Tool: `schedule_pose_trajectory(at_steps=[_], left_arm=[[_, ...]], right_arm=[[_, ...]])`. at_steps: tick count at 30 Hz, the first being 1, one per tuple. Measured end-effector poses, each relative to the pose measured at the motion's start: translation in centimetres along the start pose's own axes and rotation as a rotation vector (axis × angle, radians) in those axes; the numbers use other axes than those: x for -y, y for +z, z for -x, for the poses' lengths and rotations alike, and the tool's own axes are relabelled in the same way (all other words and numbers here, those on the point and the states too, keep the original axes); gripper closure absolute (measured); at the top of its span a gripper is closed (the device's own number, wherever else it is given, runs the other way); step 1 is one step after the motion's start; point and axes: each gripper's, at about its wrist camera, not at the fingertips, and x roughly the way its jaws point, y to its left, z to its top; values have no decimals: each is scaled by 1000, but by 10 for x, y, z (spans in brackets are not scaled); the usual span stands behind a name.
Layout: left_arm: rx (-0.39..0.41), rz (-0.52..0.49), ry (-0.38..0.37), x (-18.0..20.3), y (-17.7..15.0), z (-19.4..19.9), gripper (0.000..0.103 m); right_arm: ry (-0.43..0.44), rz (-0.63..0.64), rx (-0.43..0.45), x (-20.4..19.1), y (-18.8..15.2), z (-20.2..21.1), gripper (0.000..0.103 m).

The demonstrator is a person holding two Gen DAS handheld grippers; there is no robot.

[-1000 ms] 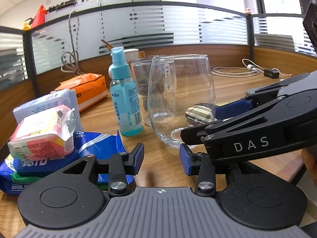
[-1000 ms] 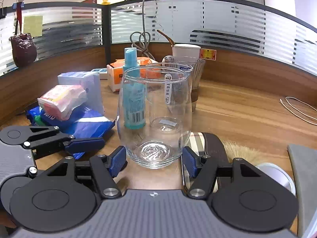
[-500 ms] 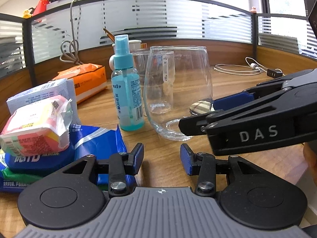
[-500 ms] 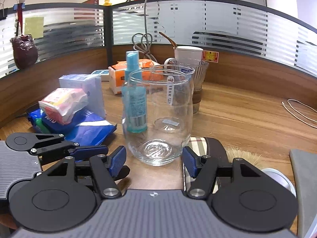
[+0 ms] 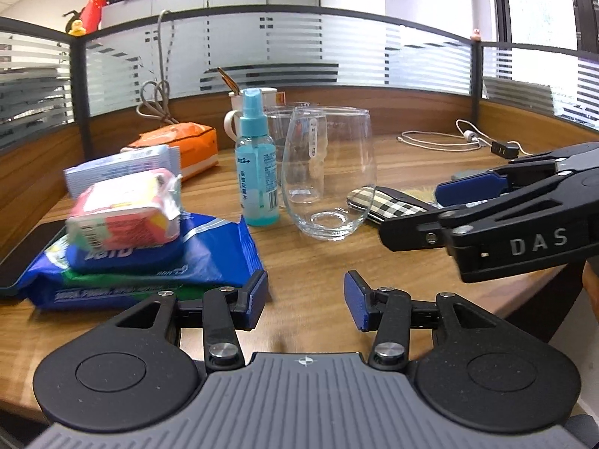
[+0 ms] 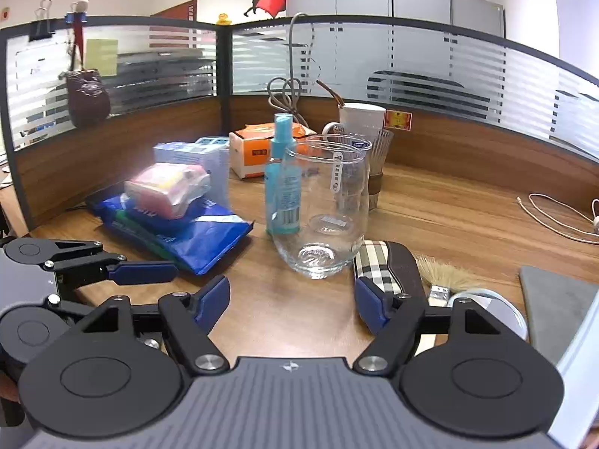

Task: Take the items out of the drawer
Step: 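Withdraw the right tool from the placed glass, then move both tools back down to the open drawer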

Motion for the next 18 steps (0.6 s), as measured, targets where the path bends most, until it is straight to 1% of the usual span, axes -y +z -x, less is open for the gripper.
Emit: schedule_pose_trajectory(at_steps=[2,11,14,18], left_arm=[[5,7,1,0,-1,11,53],[25,11,30,7,-12,61,45],[35,7,44,9,-17,78,41],[44,15,59,10,-28,98,33]], right_arm=[[0,3,2,-3,-3,10,19],[0,17,13,-18,-18,53,13],[2,22,16,-26,-27,72,8],[1,20,15,-34,-41,86,7]])
